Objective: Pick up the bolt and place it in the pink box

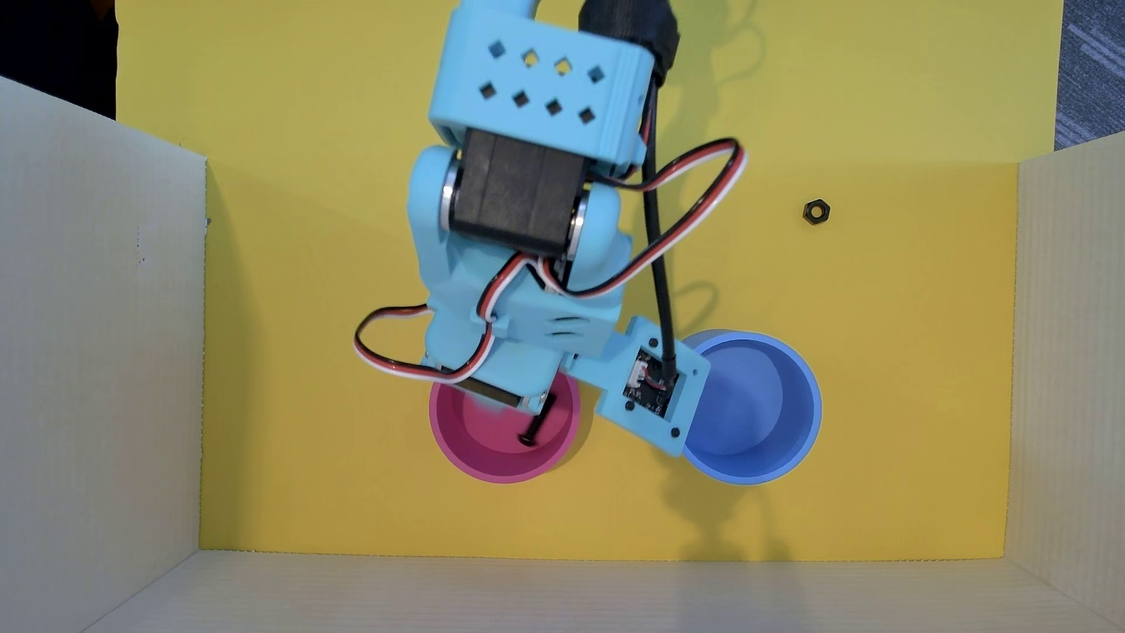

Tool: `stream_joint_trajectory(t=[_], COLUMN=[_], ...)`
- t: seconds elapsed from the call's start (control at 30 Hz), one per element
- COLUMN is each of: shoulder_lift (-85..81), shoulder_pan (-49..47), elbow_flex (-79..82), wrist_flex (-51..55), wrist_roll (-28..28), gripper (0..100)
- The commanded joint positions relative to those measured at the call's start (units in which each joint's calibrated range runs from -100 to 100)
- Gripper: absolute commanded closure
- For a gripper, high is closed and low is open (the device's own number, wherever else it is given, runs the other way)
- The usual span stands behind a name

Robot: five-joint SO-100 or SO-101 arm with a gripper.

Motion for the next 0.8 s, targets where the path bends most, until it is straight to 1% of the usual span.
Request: stream_joint_trajectory(t=[0.0,0.07,0.17,0.23,0.4,0.53,0.6,0.67,0.77], shoulder_lift=[-13.1,-21.6,-37.2,-47.0,-73.2,-93.1,-101.7,-107.6,-105.6], shoulder_pan=[-0.7,-2.1,-5.7,-7.6,-9.9,-9.5,-10.1,-10.3,-11.5], elbow_flex=[4.7,12.6,30.3,41.6,68.5,84.0,88.9,92.1,93.3], wrist_flex=[2.3,2.1,-0.1,-4.6,-20.0,-27.8,-28.5,-27.1,-23.1], wrist_roll=[0.4,1.5,2.2,2.2,1.6,1.6,1.6,1.6,1.5], gripper=[99,99,99,99,99,99,99,99,99])
